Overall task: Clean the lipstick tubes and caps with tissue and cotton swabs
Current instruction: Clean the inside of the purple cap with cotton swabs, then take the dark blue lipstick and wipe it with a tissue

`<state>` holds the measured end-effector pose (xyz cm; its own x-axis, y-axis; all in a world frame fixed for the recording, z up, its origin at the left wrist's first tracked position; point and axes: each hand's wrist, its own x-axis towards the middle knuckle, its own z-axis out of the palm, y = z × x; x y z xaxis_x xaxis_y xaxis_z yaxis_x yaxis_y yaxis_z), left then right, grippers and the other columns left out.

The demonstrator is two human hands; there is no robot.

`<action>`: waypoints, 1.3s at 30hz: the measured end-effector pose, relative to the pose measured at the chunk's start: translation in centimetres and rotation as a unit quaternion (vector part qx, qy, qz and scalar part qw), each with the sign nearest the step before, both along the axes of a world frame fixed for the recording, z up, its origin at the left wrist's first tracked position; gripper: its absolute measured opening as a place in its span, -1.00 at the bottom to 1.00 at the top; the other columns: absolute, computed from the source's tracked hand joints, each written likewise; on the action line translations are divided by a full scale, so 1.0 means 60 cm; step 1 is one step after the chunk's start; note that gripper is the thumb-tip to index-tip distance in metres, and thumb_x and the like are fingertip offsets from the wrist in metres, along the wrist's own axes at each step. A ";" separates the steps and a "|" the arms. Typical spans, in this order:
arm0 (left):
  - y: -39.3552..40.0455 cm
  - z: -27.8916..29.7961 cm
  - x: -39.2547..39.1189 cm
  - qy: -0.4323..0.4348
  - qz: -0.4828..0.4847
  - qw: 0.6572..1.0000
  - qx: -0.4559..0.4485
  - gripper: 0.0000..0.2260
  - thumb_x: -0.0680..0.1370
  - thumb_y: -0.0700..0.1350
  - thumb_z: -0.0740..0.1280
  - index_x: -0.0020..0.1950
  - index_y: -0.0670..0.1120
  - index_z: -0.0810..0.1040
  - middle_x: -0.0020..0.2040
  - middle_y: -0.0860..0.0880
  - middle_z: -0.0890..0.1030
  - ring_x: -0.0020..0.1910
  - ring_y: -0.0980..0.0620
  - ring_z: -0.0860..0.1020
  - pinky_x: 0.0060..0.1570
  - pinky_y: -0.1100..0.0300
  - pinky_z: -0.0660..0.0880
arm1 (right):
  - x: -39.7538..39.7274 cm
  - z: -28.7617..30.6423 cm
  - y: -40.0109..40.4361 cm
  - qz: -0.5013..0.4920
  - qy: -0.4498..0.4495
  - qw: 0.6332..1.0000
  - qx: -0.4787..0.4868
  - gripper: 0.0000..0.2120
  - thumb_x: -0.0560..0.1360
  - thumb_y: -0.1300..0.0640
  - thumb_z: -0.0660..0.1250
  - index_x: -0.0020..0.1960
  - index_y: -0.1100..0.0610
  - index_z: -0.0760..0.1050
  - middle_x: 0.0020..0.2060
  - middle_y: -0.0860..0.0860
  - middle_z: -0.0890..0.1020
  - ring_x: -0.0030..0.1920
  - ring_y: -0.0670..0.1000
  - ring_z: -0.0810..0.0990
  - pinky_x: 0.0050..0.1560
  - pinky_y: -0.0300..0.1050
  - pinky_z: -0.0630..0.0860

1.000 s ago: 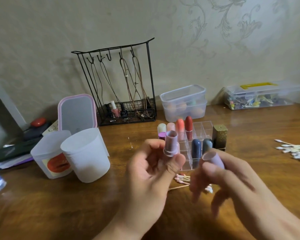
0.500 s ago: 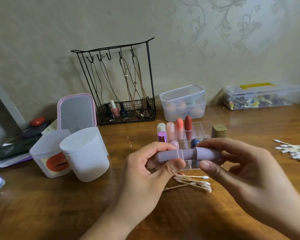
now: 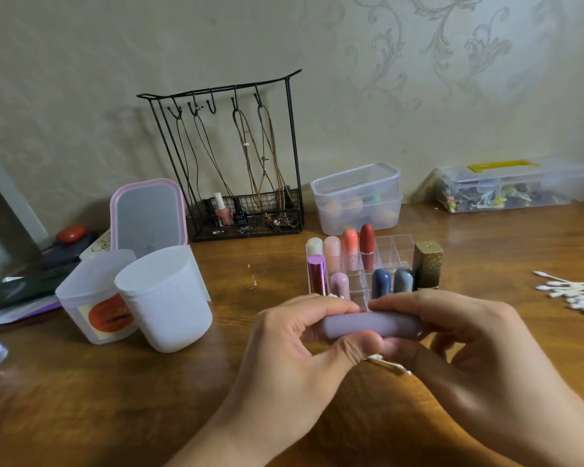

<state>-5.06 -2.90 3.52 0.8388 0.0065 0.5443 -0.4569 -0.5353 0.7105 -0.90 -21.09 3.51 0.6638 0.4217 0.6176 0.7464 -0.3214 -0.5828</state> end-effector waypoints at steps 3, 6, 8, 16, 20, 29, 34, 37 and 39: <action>0.013 0.011 0.003 0.017 -0.041 0.999 0.007 -0.69 0.46 0.19 0.28 0.01 0.05 0.66 -0.15 0.17 0.66 -0.09 0.18 0.60 -0.18 0.44 0.45 | -0.002 0.005 0.001 -0.005 -0.002 0.999 0.046 -0.69 0.46 -0.17 0.37 0.20 -0.20 0.56 -0.10 -0.27 0.66 -0.33 -0.14 0.59 -0.41 -0.31 0.45; 0.034 0.017 0.009 0.011 0.011 1.000 -0.010 -0.71 0.56 0.18 0.16 0.02 0.10 0.62 -0.29 0.16 0.60 -0.23 0.21 0.57 -0.20 0.42 0.45 | -0.002 0.007 0.004 -0.028 -0.018 0.995 0.093 -0.66 0.50 0.09 0.40 0.22 -0.13 0.44 -0.08 -0.45 0.61 -0.13 -0.16 0.61 -0.40 -0.21 0.48; 0.053 0.015 0.017 0.054 0.055 0.997 0.009 -0.86 0.57 0.07 0.22 -0.03 0.13 0.57 -0.34 0.17 0.58 -0.28 0.19 0.55 -0.26 0.37 0.49 | 0.006 0.009 0.003 -0.088 -0.036 0.994 0.054 -0.61 0.40 0.11 0.48 0.15 -0.09 0.43 -0.14 -0.39 0.62 -0.18 -0.22 0.58 -0.39 -0.31 0.41; 0.097 0.006 0.036 0.284 0.008 0.949 0.134 -0.78 0.63 -0.11 0.21 0.01 0.23 0.53 0.01 0.27 0.58 0.03 0.32 0.51 0.09 0.27 0.47 | 0.047 0.023 0.033 -0.242 -0.195 0.940 -0.139 -0.64 0.26 0.01 0.63 0.01 0.00 0.63 -0.14 0.02 0.68 -0.08 0.14 0.63 -0.24 -0.03 0.50; 0.102 0.000 0.038 0.290 0.032 0.930 0.224 -0.84 0.62 -0.06 0.24 0.15 0.17 0.48 0.13 0.24 0.47 0.11 0.23 0.46 0.07 0.30 0.40 | 0.084 0.008 0.044 -0.239 -0.223 0.914 -0.239 -0.71 0.30 -0.07 0.58 -0.03 -0.02 0.62 -0.09 0.00 0.73 0.21 0.17 0.57 0.11 0.08 0.31; 0.108 -0.004 0.033 0.238 0.070 0.926 0.284 -0.73 0.58 -0.09 0.28 0.23 0.19 0.43 0.20 0.26 0.44 0.10 0.22 0.45 -0.07 0.42 0.39 | 0.088 0.009 0.034 -0.241 -0.283 0.867 -0.333 -0.66 0.31 -0.02 0.56 0.05 0.02 0.66 -0.03 -0.01 0.73 0.36 0.24 0.46 0.38 0.50 0.07; 0.092 0.001 0.029 0.212 0.095 0.943 0.240 -0.71 0.56 0.08 0.30 0.27 0.21 0.38 0.16 0.27 0.43 0.01 0.23 0.49 -0.10 0.38 0.46 | 0.098 0.024 0.025 -0.255 -0.266 0.896 -0.248 -0.55 0.29 0.11 0.58 0.16 0.02 0.62 -0.11 -0.02 0.72 0.14 0.19 0.58 0.39 0.46 0.11; 0.082 0.005 0.027 0.134 0.169 0.949 0.228 -0.77 0.54 0.17 0.28 0.17 0.19 0.44 0.02 0.28 0.45 -0.10 0.30 0.45 -0.24 0.45 0.38 | 0.090 0.052 0.012 -0.221 -0.210 0.949 -0.078 -0.67 0.38 0.18 0.50 0.14 0.06 0.62 -0.11 -0.15 0.62 0.04 0.08 0.53 0.16 0.22 0.46; 0.076 0.010 0.023 0.049 0.187 0.962 0.191 -0.77 0.50 0.23 0.24 0.08 0.19 0.48 -0.08 0.26 0.48 -0.10 0.31 0.45 -0.31 0.45 0.35 | 0.069 0.067 0.005 -0.156 -0.096 0.982 0.044 -0.74 0.42 0.17 0.44 0.08 -0.04 0.59 -0.14 -0.24 0.62 -0.09 -0.06 0.58 -0.07 -0.10 0.59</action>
<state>-3.69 1.67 4.11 0.8638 0.1332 0.4860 -0.1219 -0.8805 0.4580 3.24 -20.78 7.55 0.6194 0.1550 0.7696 0.7186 -0.5067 -0.4763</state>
